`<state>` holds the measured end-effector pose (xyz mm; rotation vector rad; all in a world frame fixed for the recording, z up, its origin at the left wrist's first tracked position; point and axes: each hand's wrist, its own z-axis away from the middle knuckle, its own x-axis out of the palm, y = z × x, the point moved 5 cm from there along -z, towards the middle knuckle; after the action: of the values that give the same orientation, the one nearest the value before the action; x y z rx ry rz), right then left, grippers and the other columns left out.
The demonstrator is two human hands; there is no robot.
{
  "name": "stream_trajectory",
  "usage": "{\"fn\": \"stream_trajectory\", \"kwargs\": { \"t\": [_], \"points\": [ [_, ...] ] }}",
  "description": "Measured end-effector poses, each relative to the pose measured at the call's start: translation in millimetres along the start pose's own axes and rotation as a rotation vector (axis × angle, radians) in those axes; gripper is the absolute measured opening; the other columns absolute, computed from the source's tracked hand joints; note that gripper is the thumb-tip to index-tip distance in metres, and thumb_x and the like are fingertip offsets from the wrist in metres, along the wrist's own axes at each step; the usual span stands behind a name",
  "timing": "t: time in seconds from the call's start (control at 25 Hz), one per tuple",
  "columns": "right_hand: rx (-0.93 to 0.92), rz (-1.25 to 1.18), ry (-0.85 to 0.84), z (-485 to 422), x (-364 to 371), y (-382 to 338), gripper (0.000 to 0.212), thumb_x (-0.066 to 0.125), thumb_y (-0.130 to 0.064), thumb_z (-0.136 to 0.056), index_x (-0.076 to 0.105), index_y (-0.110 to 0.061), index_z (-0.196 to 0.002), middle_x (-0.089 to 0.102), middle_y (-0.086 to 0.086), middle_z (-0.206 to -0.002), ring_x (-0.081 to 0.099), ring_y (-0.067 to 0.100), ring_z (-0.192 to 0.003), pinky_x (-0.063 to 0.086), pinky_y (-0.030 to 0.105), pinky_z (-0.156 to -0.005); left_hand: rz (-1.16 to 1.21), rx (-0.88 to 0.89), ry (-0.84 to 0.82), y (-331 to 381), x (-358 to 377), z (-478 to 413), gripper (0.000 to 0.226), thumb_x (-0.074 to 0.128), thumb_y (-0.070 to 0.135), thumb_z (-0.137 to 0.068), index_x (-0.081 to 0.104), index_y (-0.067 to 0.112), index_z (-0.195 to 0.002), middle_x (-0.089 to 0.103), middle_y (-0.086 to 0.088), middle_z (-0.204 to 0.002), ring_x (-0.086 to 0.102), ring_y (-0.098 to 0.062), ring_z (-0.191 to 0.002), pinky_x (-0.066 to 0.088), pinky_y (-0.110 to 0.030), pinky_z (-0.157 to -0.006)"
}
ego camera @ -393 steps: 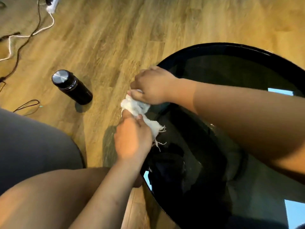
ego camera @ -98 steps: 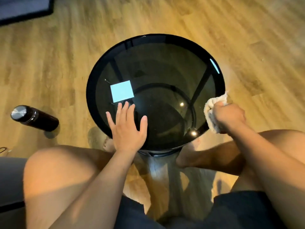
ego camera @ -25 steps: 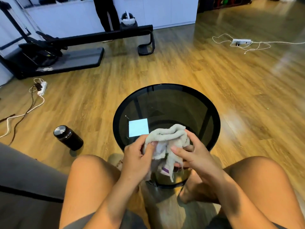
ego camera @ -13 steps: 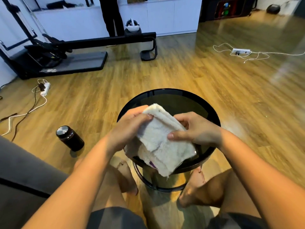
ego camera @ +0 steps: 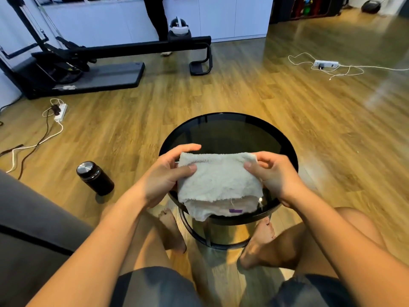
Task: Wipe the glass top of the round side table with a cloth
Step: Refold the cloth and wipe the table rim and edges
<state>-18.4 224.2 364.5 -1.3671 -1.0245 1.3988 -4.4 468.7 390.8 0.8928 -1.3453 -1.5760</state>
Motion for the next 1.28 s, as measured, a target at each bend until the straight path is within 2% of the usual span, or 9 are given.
{"fn": "stream_trajectory", "kwargs": {
  "t": [0.2,0.36,0.44,0.52,0.64,0.8,0.92,1.08,1.28],
  "points": [
    [-0.191,0.131,0.199,-13,-14,-22,0.019,0.061,-0.033,-0.093,0.069,-0.016,-0.093,0.069,0.004,-0.085,0.062,0.018,-0.080,0.048,0.037,-0.072,-0.427,0.005,-0.135,-9,4,1,0.033,0.081,0.033,-0.078,0.071,0.009,-0.098,0.073,-0.012,-0.095,0.072,-0.025,-0.087,0.060,-0.037,-0.069],
    [-0.211,0.087,0.265,-23,-38,-33,0.012,0.058,-0.028,-0.096,0.063,-0.019,-0.089,0.067,0.012,-0.084,0.061,0.030,-0.075,0.050,0.043,-0.069,-0.939,0.102,-0.035,-7,-9,-4,0.056,0.068,0.077,-0.058,0.073,0.026,-0.081,0.058,0.004,-0.097,0.054,-0.014,-0.093,0.045,-0.029,-0.079],
    [-0.194,0.060,0.284,-26,-49,-31,0.014,0.059,-0.023,-0.097,0.063,-0.025,-0.084,0.066,0.001,-0.080,0.061,0.018,-0.073,0.049,0.038,-0.068,-0.812,0.079,-0.048,-2,-17,-6,0.049,0.074,0.067,-0.063,0.074,0.022,-0.083,0.065,-0.002,-0.100,0.060,-0.018,-0.093,0.047,-0.031,-0.080],
    [-0.158,0.072,0.353,-32,-60,-22,0.017,0.061,-0.022,-0.095,0.063,-0.025,-0.079,0.064,-0.003,-0.074,0.057,0.013,-0.070,0.045,0.034,-0.067,-0.598,-0.023,-0.116,-3,-21,-7,0.033,0.081,0.034,-0.078,0.071,0.005,-0.090,0.071,-0.019,-0.087,0.065,-0.027,-0.071,0.050,-0.035,-0.061],
    [-0.090,0.159,0.461,-37,-67,-6,0.019,0.064,-0.025,-0.092,0.061,-0.022,-0.073,0.058,-0.005,-0.067,0.051,0.011,-0.063,0.042,0.032,-0.065,-0.525,-0.168,-0.162,-15,-20,-8,0.008,0.068,0.003,-0.089,0.067,0.002,-0.097,0.073,-0.018,-0.082,0.065,-0.022,-0.067,0.050,-0.028,-0.056],
    [-0.049,0.170,0.538,-36,-75,3,0.014,0.062,-0.027,-0.092,0.065,-0.017,-0.082,0.060,-0.005,-0.069,0.055,0.013,-0.065,0.044,0.032,-0.066,-0.633,-0.180,-0.141,-28,-11,-9,0.015,0.068,0.012,-0.079,0.067,0.000,-0.086,0.067,-0.019,-0.078,0.060,-0.019,-0.070,0.048,-0.034,-0.064],
    [0.002,0.208,0.554,-39,-88,12,0.020,0.062,-0.030,-0.091,0.065,-0.011,-0.088,0.064,0.006,-0.078,0.059,0.023,-0.073,0.047,0.037,-0.067,-0.391,-0.155,-0.005,-33,-18,-7,0.024,0.072,0.023,-0.060,0.061,0.007,-0.074,0.057,-0.006,-0.069,0.053,-0.014,-0.063,0.043,-0.026,-0.056],
    [0.081,0.276,0.568,-34,-94,24,0.021,0.062,-0.028,-0.092,0.063,-0.007,-0.087,0.061,0.006,-0.078,0.055,0.023,-0.075,0.044,0.035,-0.067,-0.013,-0.209,0.122,-28,-22,-1,0.028,0.080,0.016,-0.067,0.062,0.003,-0.085,0.066,-0.009,-0.076,0.063,-0.014,-0.059,0.047,-0.019,-0.046],
    [-0.068,0.258,0.545,11,-23,-17,0.019,0.060,-0.015,-0.088,0.057,-0.019,-0.069,0.052,-0.005,-0.064,0.046,0.004,-0.058,0.035,0.029,-0.056,-0.073,-0.174,0.339,-21,12,-5,0.021,0.077,0.024,-0.082,0.059,0.014,-0.074,0.062,-0.007,-0.070,0.057,-0.020,-0.062,0.041,-0.030,-0.057]
  ]
}}
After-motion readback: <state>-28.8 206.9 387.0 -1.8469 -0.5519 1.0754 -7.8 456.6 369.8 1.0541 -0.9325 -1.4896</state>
